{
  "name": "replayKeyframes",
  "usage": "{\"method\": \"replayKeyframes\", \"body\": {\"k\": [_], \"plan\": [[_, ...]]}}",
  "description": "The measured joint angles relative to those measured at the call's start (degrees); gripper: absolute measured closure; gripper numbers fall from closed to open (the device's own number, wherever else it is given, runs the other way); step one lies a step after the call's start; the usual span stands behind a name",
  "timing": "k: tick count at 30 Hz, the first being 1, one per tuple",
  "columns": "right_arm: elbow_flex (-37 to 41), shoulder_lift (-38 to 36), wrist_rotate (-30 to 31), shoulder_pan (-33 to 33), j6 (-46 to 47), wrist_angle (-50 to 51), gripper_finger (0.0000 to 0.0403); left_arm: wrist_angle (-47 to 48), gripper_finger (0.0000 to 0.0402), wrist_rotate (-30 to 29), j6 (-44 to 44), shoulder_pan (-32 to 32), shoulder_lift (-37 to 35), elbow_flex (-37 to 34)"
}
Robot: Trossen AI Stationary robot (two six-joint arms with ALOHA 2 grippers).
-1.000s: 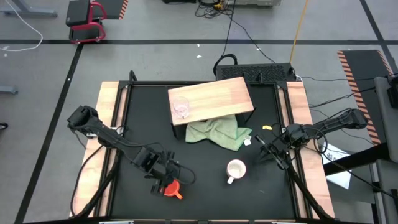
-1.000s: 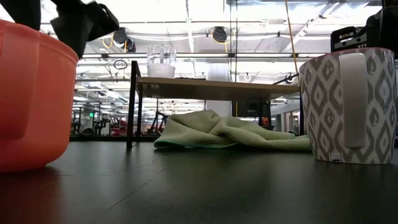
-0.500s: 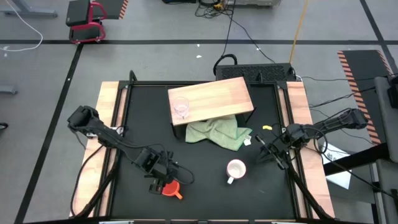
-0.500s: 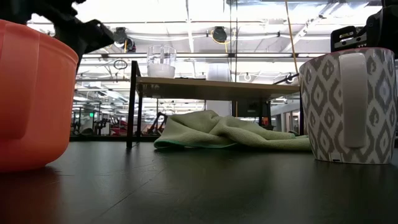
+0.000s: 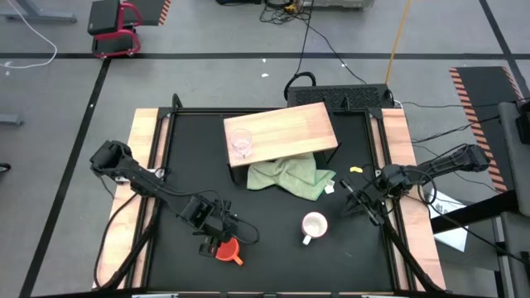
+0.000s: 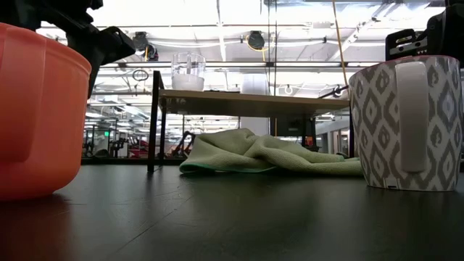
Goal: Stack small to large cups/mugs on shelf
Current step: Put orange cup on the shelf
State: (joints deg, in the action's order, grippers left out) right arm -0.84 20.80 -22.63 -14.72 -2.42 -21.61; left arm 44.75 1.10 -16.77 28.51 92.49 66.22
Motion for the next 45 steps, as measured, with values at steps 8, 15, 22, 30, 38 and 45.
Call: {"method": "replayKeyframes", "body": {"k": [8, 15, 22, 30, 38, 45], "plan": [[0.01, 0.00, 0.01, -0.01, -0.29, 0.00, 0.0403, -0.07, 0.0220, -0.02, 0.23, 0.00, 0.00, 0.00], [0.02, 0.00, 0.01, -0.01, -0.44, 0.00, 0.0403, -0.07, 0.0268, -0.06, 0.22, 0.00, 0.00, 0.00], [0.01, 0.00, 0.01, 0.00, -0.44, 0.00, 0.0403, -0.07, 0.0301, -0.70, 0.59, 0.00, 0.00, 0.00], [0.00, 0.00, 0.01, -0.01, -0.44, 0.00, 0.0403, -1.02, 0.0355, -0.76, 1.88, 0.00, 0.00, 0.02], [0.02, 0.02, 0.01, 0.00, -0.42, 0.00, 0.0403, -1.72, 0.0389, -3.10, 6.40, 0.00, 0.00, 0.07], [0.01, 0.00, 0.02, 0.00, -0.23, 0.01, 0.0403, -1.97, 0.0395, -4.16, 11.29, 0.02, -0.96, 0.09]]}}
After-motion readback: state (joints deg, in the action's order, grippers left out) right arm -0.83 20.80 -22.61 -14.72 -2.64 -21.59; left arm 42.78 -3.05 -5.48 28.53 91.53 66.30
